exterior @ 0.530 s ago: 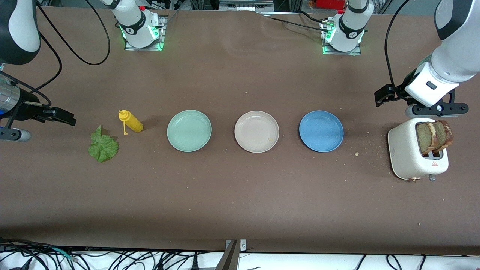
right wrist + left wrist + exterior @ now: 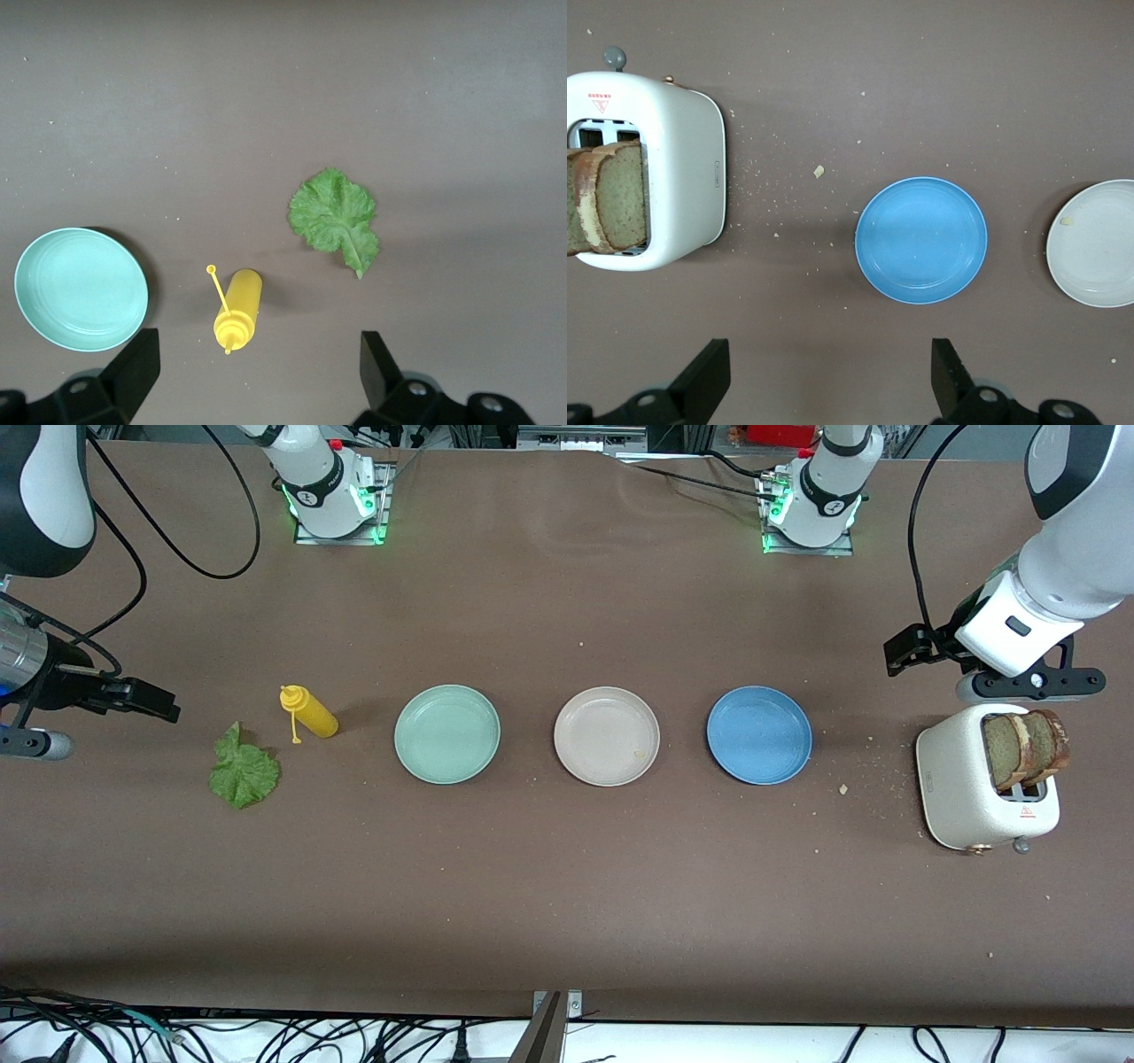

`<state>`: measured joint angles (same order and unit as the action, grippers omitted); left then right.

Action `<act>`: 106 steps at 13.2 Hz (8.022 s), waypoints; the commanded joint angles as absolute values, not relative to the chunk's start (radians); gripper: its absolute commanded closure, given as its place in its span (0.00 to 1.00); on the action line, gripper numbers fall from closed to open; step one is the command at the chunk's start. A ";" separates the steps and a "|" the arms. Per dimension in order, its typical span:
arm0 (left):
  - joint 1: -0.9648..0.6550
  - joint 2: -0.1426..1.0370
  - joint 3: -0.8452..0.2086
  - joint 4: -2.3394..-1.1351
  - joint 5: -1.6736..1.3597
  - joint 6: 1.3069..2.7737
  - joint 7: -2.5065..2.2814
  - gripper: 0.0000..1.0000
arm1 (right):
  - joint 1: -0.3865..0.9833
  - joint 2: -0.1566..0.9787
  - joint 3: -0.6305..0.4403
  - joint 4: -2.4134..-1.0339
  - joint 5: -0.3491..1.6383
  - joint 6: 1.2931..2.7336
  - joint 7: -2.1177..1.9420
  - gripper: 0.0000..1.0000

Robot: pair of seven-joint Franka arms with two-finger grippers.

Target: Make sandwich in beige plate with both arms

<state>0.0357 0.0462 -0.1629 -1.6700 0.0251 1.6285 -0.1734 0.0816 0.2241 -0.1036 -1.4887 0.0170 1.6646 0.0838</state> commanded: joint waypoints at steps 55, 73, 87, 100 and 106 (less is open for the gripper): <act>0.049 0.034 -0.175 -1.672 0.023 1.611 -0.158 0.00 | 0.071 0.226 -0.127 -1.479 0.002 1.726 0.106 0.00; 0.048 0.084 -0.172 -1.623 0.038 1.563 -0.155 0.00 | 0.074 0.210 -0.133 -1.462 0.006 1.664 0.184 0.00; 0.373 0.238 -0.167 -1.785 0.140 2.028 0.232 0.00 | 0.069 0.219 -0.153 -1.463 0.014 1.663 0.186 0.00; 0.430 0.230 -0.166 -1.882 0.140 2.069 0.219 1.00 | 0.063 0.218 -0.222 -1.462 0.008 1.671 0.186 0.00; 0.416 0.222 -0.184 -1.654 0.141 1.772 0.219 1.00 | 0.081 0.218 -0.164 -1.473 0.009 1.661 0.184 0.00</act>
